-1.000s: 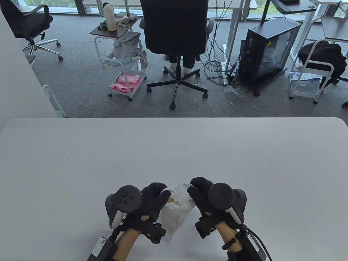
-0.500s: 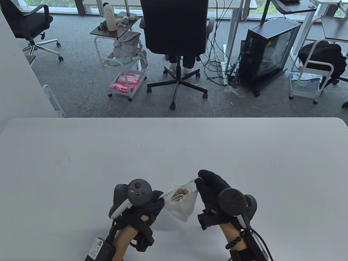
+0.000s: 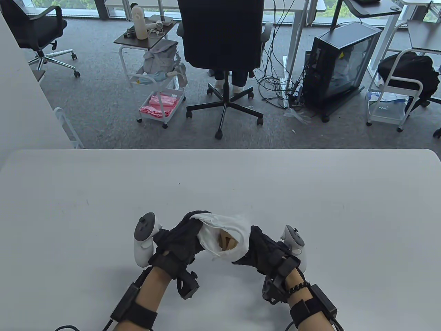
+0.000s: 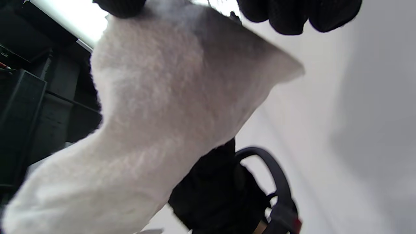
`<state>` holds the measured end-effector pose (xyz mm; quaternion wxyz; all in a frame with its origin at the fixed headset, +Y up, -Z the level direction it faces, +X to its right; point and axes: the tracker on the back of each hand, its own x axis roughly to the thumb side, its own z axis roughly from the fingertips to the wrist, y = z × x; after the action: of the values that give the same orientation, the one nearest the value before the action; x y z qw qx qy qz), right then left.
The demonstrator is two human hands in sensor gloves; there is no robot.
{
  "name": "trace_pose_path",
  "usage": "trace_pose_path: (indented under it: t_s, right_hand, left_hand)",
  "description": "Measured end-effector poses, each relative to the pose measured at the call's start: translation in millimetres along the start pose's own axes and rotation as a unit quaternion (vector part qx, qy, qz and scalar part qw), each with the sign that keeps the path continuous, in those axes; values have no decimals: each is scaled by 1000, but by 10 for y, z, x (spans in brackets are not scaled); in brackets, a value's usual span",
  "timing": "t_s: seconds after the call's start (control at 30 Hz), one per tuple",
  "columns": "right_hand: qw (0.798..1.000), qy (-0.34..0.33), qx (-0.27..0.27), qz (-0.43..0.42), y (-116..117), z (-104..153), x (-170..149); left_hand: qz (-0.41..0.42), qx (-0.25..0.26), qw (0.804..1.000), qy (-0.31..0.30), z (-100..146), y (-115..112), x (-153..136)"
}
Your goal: Empty bag and arrange number blocks in order
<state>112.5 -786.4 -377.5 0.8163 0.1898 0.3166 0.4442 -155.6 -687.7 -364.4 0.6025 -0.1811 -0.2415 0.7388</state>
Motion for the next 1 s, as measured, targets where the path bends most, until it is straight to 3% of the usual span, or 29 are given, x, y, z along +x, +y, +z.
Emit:
trace_pose_path:
  t_s: [0.1,0.2,0.27,0.4,0.47,0.53,0.67,0.7,0.77,0.8,0.9,0.93,1.0]
  right_hand:
    - [999,-26,-31,-7,-25,23,53]
    - [985,-38,-148,85,-91,113,151]
    - [976,-38,-190,102,-106,167,197]
    - [945,-52,-277,169,-89,255,320]
    - [930,-58,-286,223,-55,273,384]
    - [897,-69,-324,291,1,298,473]
    - [805,-99,-359,463,235,324,709]
    - [789,-101,-358,489,286,319,736]
    - [725,-115,-360,576,441,269,807]
    - [705,-121,-357,601,494,245,814]
    - [600,-153,-347,705,713,128,755]
    - [574,-159,-337,729,761,99,730]
    - [488,-176,-301,800,914,26,638]
  left_hand:
    - [28,13,1000,2,-16,20,-59]
    - [24,7,1000,16,0,43,-106]
    - [14,13,999,26,27,60,-126]
    - [-34,25,998,54,76,139,-182]
    - [-74,27,994,71,105,182,-226]
    - [-139,49,985,89,138,226,-263]
    - [-316,83,938,119,140,288,-365]
    - [-335,80,930,125,132,290,-393]
    - [-358,73,920,139,96,279,-459]
    - [-371,69,914,145,82,277,-483]
    - [-434,57,883,167,42,306,-551]
    - [-447,54,875,178,37,327,-561]
    - [-475,40,857,194,52,400,-558]
